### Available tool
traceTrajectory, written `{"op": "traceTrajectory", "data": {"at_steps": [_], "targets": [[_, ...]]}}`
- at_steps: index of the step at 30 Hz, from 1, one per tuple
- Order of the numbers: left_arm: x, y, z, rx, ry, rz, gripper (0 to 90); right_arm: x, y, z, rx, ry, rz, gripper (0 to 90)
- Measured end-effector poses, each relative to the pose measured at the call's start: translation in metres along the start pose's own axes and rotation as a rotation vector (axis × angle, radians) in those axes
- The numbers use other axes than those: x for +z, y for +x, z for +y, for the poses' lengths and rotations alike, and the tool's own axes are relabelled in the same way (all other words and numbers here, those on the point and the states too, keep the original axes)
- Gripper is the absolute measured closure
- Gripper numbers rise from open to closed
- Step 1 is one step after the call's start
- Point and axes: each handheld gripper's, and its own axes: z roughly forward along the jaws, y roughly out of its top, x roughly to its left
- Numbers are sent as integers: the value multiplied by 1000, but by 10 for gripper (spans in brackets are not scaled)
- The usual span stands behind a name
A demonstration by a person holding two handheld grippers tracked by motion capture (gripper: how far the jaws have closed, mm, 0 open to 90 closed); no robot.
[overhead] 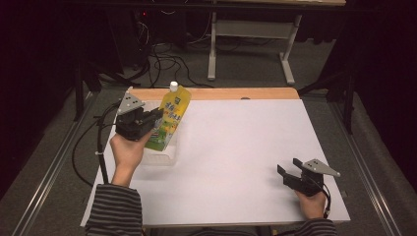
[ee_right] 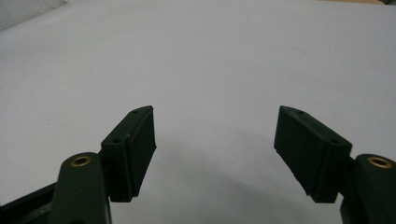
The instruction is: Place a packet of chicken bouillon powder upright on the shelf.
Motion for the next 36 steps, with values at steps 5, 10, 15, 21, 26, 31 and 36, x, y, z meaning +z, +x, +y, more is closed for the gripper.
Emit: {"op": "traceTrajectory", "data": {"at_steps": [5,10,15,21,26,31,36], "targets": [[16,4,-7,8,37,5,890,0,0,0,1,-5,1,297],[31,3,-11,32,60,11,890,0,0,0,5,0,1,297],[42,2,-18,55,67,-6,884,0,-1,0,-3,-11,2,297],[38,8,-26,47,124,10,878,0,0,0,1,-5,3,298],[31,18,-29,29,187,55,861,-1,-1,0,4,-13,-3,297],[27,23,-29,12,231,52,866,-1,-1,0,5,-10,-2,297],[35,26,-29,-16,309,55,860,-2,-2,-1,13,-19,-1,297]]}}
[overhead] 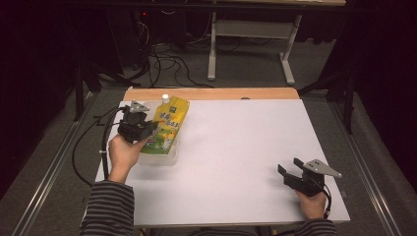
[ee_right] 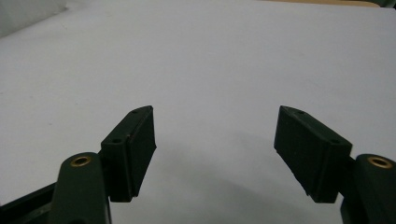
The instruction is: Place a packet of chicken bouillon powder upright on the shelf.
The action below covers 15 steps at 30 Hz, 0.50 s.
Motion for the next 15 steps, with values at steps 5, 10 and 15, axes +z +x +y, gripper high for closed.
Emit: {"op": "traceTrajectory", "data": {"at_steps": [5,10,15], "targets": [[9,-4,4,-5,61,-15,851,0,0,0,-8,-3,2,297],[14,-6,5,-5,84,-14,897,-1,0,0,6,-10,3,297],[13,-10,3,37,56,16,900,0,0,0,-8,-1,6,297]]}}
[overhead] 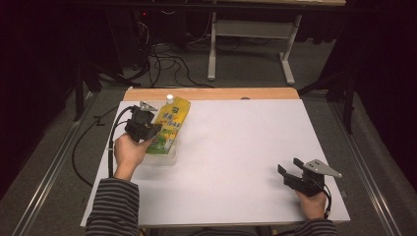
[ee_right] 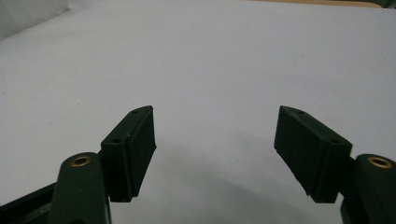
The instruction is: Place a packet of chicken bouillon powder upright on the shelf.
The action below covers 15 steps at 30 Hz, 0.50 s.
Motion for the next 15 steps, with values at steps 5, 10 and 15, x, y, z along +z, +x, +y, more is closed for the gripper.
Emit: {"op": "traceTrajectory", "data": {"at_steps": [5,10,15], "targets": [[-5,-5,-12,47,-210,-8,900,-1,0,0,9,-5,-7,294],[0,-2,-28,20,-224,-23,900,-1,-1,0,13,-10,-9,288],[-1,3,-36,-11,-194,-31,898,-1,0,-1,15,-10,-13,286]]}}
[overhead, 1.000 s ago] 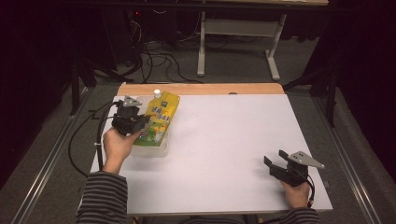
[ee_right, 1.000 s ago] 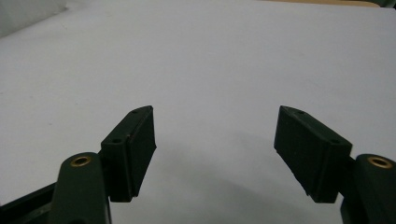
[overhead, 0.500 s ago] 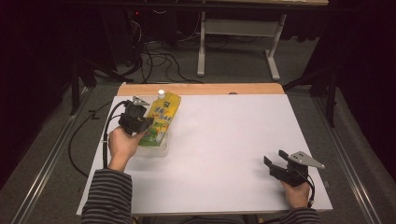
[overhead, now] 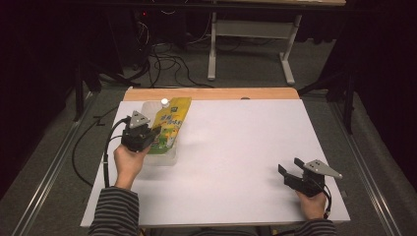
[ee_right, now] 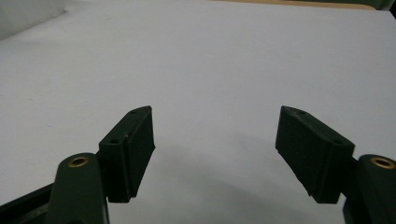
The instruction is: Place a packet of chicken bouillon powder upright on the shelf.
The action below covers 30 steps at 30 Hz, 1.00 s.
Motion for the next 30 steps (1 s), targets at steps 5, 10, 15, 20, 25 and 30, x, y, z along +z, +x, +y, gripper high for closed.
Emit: {"op": "traceTrajectory", "data": {"at_steps": [5,10,15,20,25,30], "targets": [[-3,-2,0,18,45,9,893,0,0,0,-6,1,-1,285],[-4,-3,0,30,66,5,892,0,0,0,-1,-1,-2,285],[-7,0,0,13,104,-12,892,1,0,0,-11,7,2,285],[-9,1,0,15,145,-33,893,2,0,1,-10,12,1,286],[-9,-3,-1,38,128,-9,900,2,0,1,-11,15,2,287],[-9,-7,-3,64,83,6,900,3,0,1,-14,22,2,287]]}}
